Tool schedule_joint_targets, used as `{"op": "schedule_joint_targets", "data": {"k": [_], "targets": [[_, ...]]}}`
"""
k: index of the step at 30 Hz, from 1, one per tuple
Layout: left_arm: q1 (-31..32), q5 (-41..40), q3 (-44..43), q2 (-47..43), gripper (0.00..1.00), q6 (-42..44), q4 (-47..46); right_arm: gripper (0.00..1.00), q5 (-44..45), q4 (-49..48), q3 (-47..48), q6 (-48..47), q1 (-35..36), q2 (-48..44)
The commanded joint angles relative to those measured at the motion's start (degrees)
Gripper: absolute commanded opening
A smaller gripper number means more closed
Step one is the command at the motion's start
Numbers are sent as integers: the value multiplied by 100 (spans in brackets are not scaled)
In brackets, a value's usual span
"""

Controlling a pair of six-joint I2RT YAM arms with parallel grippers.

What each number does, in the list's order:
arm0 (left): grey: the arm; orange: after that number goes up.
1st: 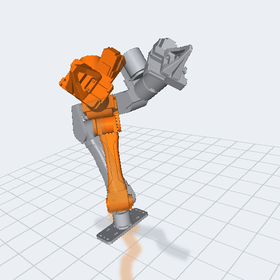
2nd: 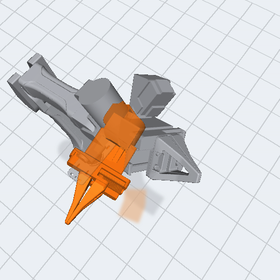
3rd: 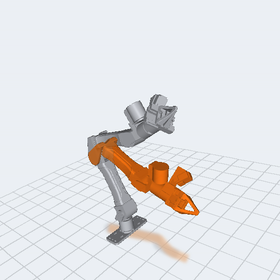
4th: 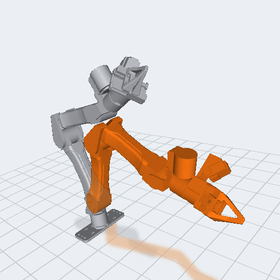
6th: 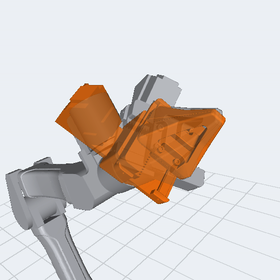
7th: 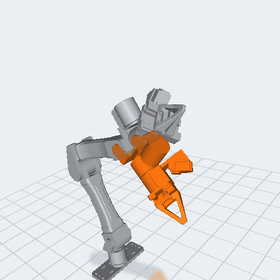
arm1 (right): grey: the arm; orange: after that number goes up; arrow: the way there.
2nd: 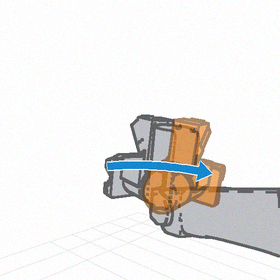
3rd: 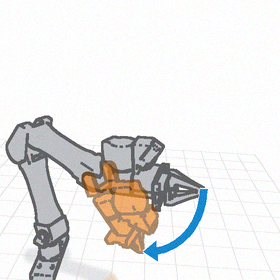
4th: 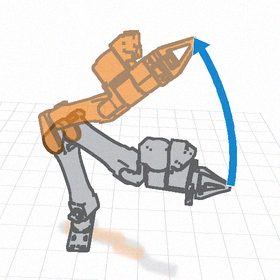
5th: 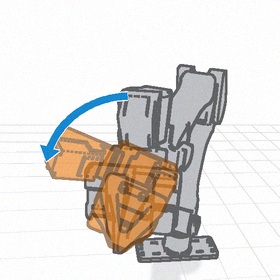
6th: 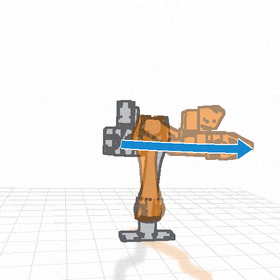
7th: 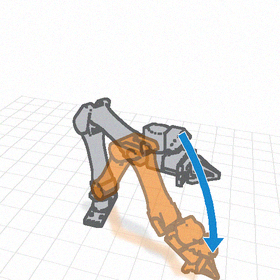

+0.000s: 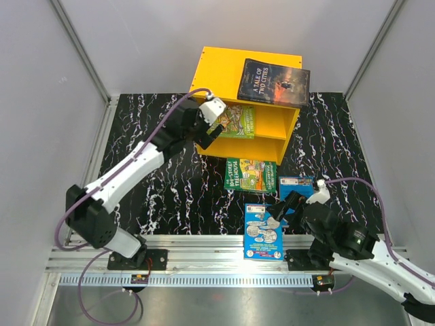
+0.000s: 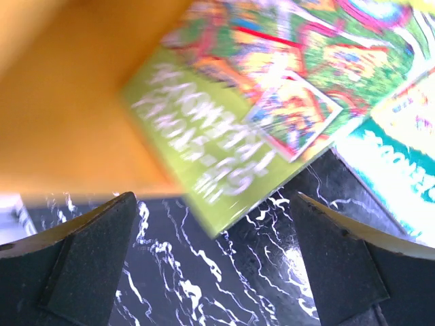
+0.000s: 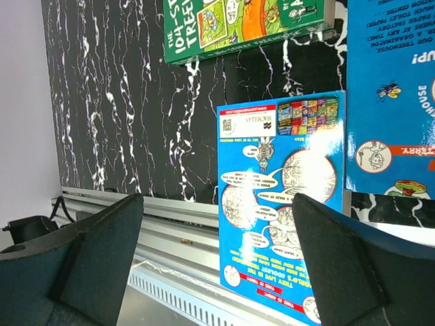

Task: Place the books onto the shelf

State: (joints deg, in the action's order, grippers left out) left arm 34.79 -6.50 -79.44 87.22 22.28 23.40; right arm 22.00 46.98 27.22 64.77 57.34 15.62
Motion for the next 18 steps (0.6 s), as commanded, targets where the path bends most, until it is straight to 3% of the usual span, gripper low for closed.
{"op": "schedule_joint_targets", "data": {"k": [1, 6, 7, 8, 9, 10, 11, 14, 18], "targets": [[-42, -396, 217, -644, 99, -734, -484, 98, -64, -339, -15, 53, 23, 187], [-16, -553, 771, -1355, 99, -971, -995, 98, -99, -479, -6, 18, 23, 310], [2, -528, 772, -1435, 91, -1041, -969, 98, -99, -488, -6, 18, 23, 354], [28, -458, 789, -1514, 80, -1137, -934, 98, -91, -506, -6, 18, 23, 372], [46, -100, 868, -1637, 58, -1356, -916, 98, -99, -523, -33, 27, 23, 381], [81, 164, 947, -1673, 34, -1463, -968, 98, -99, -558, -50, 35, 23, 407], [125, 350, 1052, -1699, 0, -1542, -1030, 98, -108, -593, -77, 44, 23, 416], [624, 177, 1545, -1560, 0, -1928, -1346, 98, -143, -778, -121, 44, 23, 503], [819, 175, 1589, -1112, 0, -2507, -1451, 98, -161, -822, -86, 35, 23, 653]]}}
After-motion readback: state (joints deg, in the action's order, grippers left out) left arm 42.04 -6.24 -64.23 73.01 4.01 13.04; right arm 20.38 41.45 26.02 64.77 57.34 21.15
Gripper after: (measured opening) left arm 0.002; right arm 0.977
